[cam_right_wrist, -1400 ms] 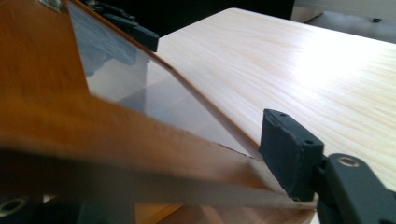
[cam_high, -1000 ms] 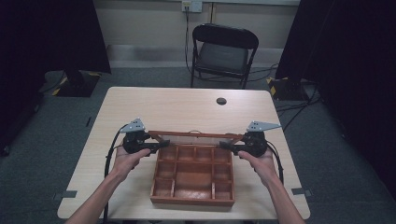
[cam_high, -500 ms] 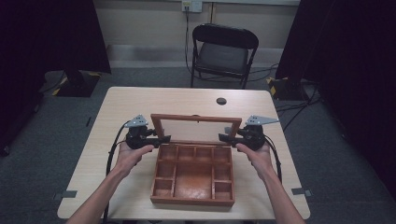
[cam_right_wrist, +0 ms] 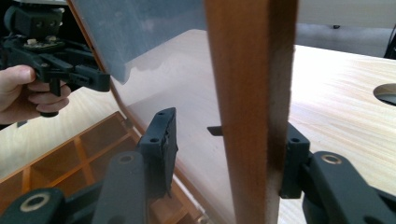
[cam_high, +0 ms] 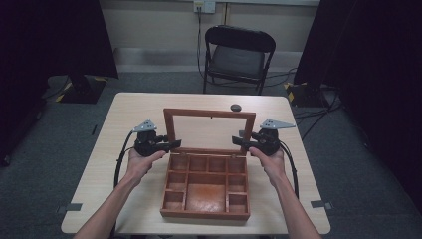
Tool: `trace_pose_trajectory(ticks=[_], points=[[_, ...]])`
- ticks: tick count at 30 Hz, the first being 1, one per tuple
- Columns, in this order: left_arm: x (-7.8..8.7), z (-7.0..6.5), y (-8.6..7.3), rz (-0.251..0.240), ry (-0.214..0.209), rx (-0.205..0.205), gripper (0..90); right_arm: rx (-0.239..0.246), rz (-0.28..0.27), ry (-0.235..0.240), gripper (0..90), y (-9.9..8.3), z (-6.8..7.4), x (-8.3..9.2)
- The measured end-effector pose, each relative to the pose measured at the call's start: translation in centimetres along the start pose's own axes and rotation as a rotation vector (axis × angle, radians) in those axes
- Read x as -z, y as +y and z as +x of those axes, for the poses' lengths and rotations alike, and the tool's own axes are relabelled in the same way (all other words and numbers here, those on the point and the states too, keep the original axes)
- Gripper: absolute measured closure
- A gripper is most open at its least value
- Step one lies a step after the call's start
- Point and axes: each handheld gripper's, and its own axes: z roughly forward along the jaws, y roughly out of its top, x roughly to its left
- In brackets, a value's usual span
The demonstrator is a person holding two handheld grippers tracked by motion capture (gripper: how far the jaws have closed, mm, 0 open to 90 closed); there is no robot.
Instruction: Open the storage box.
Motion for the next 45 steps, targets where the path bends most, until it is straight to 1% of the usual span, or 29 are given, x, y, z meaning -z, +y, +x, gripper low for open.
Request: trace_pose_trajectory(ticks=[5,7,8,9,12,13,15,17,18,20,22,23,25,26,30,31,32,34,37,38,43,45], points=[[-0.3,0.3,0.0,0.008,-0.002,0.015,57.3,-0.013,-0.012,-0.013,49.9,0.0,-0.4,-0.4],[-0.6,0.3,-0.4,0.04,-0.002,0.013,56.8,-0.018,-0.02,-0.014,49.7,-0.1,-0.5,-0.5],[-0.7,0.3,-0.7,0.049,0.001,0.006,56.7,-0.022,-0.022,-0.011,49.6,-0.2,-0.5,-0.5],[-0.8,0.3,-1.0,0.049,-0.003,0.014,56.7,-0.023,-0.02,-0.007,49.2,-0.4,-0.5,-0.5],[-0.8,0.4,-1.0,0.056,0.0,0.012,56.7,-0.022,0.013,-0.002,45.7,-1.0,-0.4,-0.6],[-0.9,0.4,-1.0,0.056,-0.002,0.013,56.8,-0.022,0.019,-0.012,45.5,-1.3,-0.4,-0.7],[-1.0,0.5,-1.0,0.056,0.006,0.015,57.6,-0.029,0.037,-0.013,44.9,-1.6,-0.7,-0.7],[-1.2,0.6,-1.1,0.054,0.019,0.025,58.6,-0.032,0.04,-0.02,43.5,-1.7,-0.9,-0.6],[-1.2,0.7,-1.1,0.051,0.019,0.029,59.0,-0.035,0.043,-0.031,43.0,-1.8,-0.9,-0.6],[-1.4,0.9,-1.2,0.047,0.02,0.051,59.6,-0.035,0.051,-0.041,43.8,-2.1,-1.1,-0.6],[-1.5,1.1,-1.3,0.056,0.017,0.057,60.2,-0.058,0.038,-0.042,47.3,-2.6,-1.5,-0.7],[-1.5,1.1,-1.4,0.061,0.019,0.057,60.2,-0.065,0.044,-0.046,48.3,-2.9,-1.7,-0.8],[-1.5,1.4,-1.6,0.069,0.01,0.065,59.6,-0.066,0.062,-0.055,48.4,-3.2,-1.9,-1.0],[-1.6,1.4,-1.6,0.065,0.007,0.075,59.2,-0.068,0.068,-0.064,49.4,-3.3,-1.9,-1.1],[-1.7,1.5,-1.6,0.071,0.009,0.077,58.2,-0.073,0.067,-0.089,53.6,-3.4,-2.1,-1.4],[-1.7,1.6,-1.6,0.07,0.012,0.081,57.9,-0.072,0.066,-0.092,53.7,-3.5,-2.1,-1.5],[-1.7,1.6,-1.6,0.076,0.007,0.084,57.8,-0.07,0.069,-0.097,53.4,-3.5,-2.2,-1.5],[-1.8,1.7,-1.6,0.074,0.004,0.088,57.6,-0.076,0.069,-0.097,53.2,-3.5,-2.2,-1.6],[-1.8,1.8,-1.7,0.075,0.003,0.09,57.6,-0.079,0.068,-0.093,53.2,-3.5,-2.3,-1.6],[-1.8,1.8,-1.7,0.073,-0.003,0.094,57.5,-0.08,0.066,-0.092,53.1,-3.5,-2.3,-1.6],[-2.0,2.1,-1.4,0.087,0.0,0.094,56.6,-0.088,0.067,-0.098,51.7,-3.4,-2.6,-1.9],[-2.1,2.2,-1.4,0.084,0.012,0.097,56.3,-0.097,0.058,-0.101,51.1,-3.4,-2.6,-2.1]])
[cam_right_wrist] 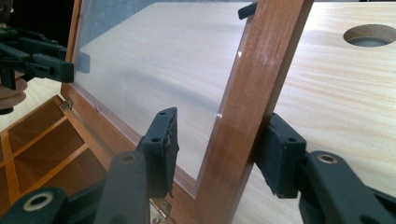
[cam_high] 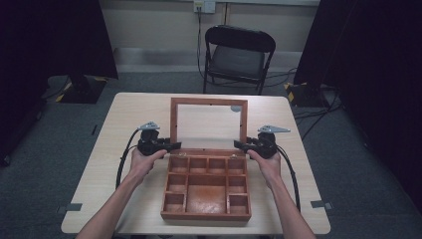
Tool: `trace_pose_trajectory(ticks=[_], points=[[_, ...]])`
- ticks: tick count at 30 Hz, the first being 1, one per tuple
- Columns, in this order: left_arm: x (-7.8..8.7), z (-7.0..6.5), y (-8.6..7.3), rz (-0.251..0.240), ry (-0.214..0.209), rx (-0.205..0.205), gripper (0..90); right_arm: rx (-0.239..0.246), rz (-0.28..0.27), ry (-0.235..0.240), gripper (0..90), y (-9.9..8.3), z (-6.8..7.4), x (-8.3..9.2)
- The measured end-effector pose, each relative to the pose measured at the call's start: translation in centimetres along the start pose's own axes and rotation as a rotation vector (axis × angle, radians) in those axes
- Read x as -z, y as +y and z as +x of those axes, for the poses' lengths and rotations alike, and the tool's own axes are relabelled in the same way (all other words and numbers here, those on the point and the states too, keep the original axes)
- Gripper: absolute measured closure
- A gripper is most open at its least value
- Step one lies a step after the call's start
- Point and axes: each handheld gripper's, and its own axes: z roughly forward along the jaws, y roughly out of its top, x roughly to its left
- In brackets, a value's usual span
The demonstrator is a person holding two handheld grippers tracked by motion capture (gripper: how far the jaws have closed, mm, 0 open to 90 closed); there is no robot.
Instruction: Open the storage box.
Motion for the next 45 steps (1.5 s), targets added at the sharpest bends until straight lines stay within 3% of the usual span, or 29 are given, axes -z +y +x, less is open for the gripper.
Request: trace_pose_trajectory(ticks=[11,13,18,20,26,33,39,45], points=[[-0.3,0.4,-0.1,0.003,-0.007,0.021,53.4,-0.022,0.011,-0.01,45.2,-0.2,-0.2,-0.8],[-0.5,0.5,-0.2,0.0,-0.007,0.034,51.5,-0.033,0.015,-0.011,43.3,-0.2,-0.3,-1.0],[-0.8,0.5,-0.2,0.026,-0.004,0.014,46.6,-0.037,0.017,-0.011,40.7,-0.3,-0.3,-1.2],[-1.0,0.5,-0.2,0.033,-0.02,0.017,41.3,-0.035,0.024,-0.022,38.0,-0.3,-0.2,-1.4],[-1.3,0.6,-0.4,0.04,-0.025,0.033,37.3,-0.052,0.037,-0.029,34.1,-0.5,-0.2,-1.8],[-1.3,0.7,-0.5,0.028,-0.035,0.058,37.3,-0.069,0.05,-0.032,32.6,-0.6,-0.1,-2.0],[-1.4,0.8,-0.6,0.031,0.001,0.072,38.1,-0.09,0.064,-0.034,29.1,-0.8,-0.2,-2.2],[-1.4,0.9,-0.7,0.038,0.002,0.079,38.8,-0.093,0.072,-0.04,26.5,-0.9,-0.1,-2.4]])
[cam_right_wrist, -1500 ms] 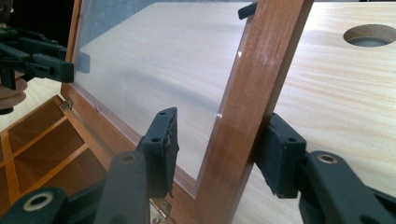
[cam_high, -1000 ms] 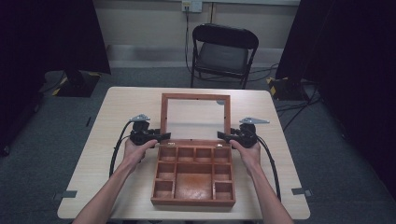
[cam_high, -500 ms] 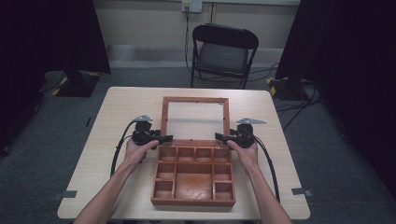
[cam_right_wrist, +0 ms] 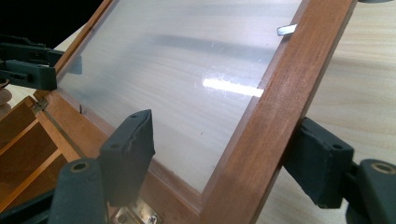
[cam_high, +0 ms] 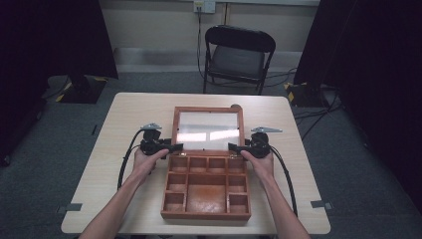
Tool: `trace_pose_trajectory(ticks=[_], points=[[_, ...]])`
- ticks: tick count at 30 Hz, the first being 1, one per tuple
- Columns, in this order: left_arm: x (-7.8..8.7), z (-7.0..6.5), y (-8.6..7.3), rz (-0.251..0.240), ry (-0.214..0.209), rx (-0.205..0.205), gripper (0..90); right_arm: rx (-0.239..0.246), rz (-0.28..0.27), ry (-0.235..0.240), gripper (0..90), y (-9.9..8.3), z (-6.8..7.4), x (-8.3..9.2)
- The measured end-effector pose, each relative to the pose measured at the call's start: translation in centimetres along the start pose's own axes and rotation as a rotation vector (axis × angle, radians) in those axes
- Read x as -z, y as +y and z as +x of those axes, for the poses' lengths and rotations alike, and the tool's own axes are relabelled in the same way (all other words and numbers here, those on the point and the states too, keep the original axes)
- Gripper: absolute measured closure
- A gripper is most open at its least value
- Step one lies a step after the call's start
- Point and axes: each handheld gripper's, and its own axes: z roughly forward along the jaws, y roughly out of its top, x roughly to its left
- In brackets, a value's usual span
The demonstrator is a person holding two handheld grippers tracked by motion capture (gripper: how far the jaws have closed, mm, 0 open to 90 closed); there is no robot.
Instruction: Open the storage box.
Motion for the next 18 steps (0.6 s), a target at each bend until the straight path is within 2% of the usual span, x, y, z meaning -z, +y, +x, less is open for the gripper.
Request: trace_pose_trajectory(ticks=[3,9,12,16,18], points=[[-0.06,0.17,-0.1,0.006,0.008,0.009,37.0,-0.006,0.012,-0.015,24.3,-0.06,0.01,-0.15],[-0.09,0.15,-0.18,0.006,0.023,0.002,34.6,-0.022,0.025,-0.008,23.7,-0.21,-0.17,-0.2],[-0.15,0.2,-0.23,0.004,0.022,0.012,34.0,-0.034,0.027,0.0,23.4,-0.29,-0.31,-0.21],[-0.3,0.48,-0.42,0.006,0.009,0.044,33.0,-0.025,0.037,-0.034,22.5,-0.26,-0.42,-0.07],[-0.34,0.38,-0.45,0.009,0.033,0.03,31.1,-0.036,0.04,-0.03,22.2,-0.38,-0.51,-0.09]])
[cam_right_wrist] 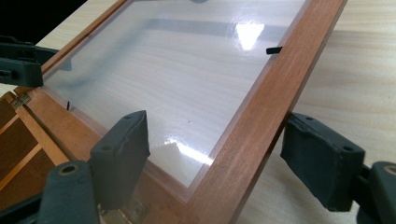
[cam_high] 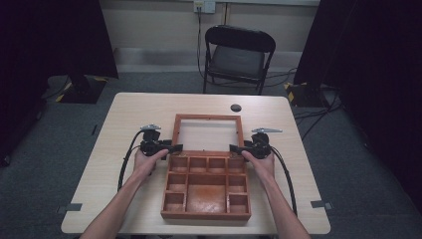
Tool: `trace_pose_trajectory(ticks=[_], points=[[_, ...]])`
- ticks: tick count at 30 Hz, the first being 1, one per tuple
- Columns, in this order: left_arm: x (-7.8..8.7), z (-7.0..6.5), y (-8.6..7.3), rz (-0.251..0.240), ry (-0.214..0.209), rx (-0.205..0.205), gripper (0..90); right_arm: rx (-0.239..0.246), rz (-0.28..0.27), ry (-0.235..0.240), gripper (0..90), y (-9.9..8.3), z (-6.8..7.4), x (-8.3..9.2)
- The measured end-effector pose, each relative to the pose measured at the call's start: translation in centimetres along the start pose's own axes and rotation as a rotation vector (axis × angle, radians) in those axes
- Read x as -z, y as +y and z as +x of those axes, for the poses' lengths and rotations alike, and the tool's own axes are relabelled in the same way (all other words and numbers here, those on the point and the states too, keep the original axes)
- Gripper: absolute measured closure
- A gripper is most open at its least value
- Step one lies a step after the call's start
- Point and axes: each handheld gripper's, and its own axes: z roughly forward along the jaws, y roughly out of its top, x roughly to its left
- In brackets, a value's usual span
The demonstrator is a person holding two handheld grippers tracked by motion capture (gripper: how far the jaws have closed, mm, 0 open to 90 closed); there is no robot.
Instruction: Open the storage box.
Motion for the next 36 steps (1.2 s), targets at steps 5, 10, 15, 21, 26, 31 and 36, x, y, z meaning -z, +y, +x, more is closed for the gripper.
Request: trace_pose_trajectory(ticks=[5,10,15,21,26,31,36], points=[[0.1,-0.1,0.0,0.008,0.002,-0.005,32.6,-0.076,0.036,0.047,20.9,-0.3,-0.8,-0.3],[0.0,0.0,-0.1,0.003,-0.003,0.007,32.2,-0.023,0.025,0.008,22.0,0.1,-0.2,0.2],[0.4,-0.2,0.0,-0.002,0.002,0.0,31.5,-0.02,0.015,-0.001,21.4,0.1,-0.3,0.6],[1.7,-0.6,0.4,-0.006,0.016,-0.032,29.9,0.012,-0.006,0.002,21.0,0.6,0.3,1.9],[3.3,-0.9,0.2,-0.003,0.027,-0.057,28.8,0.032,-0.022,0.0,18.9,0.9,0.7,3.8],[4.9,-1.4,-0.4,-0.005,0.035,-0.076,26.9,0.05,-0.017,-0.015,17.8,0.5,1.0,5.3],[6.8,-1.6,-1.3,0.009,0.06,-0.1,20.4,0.063,-0.029,-0.028,17.4,-0.8,1.2,7.9]])
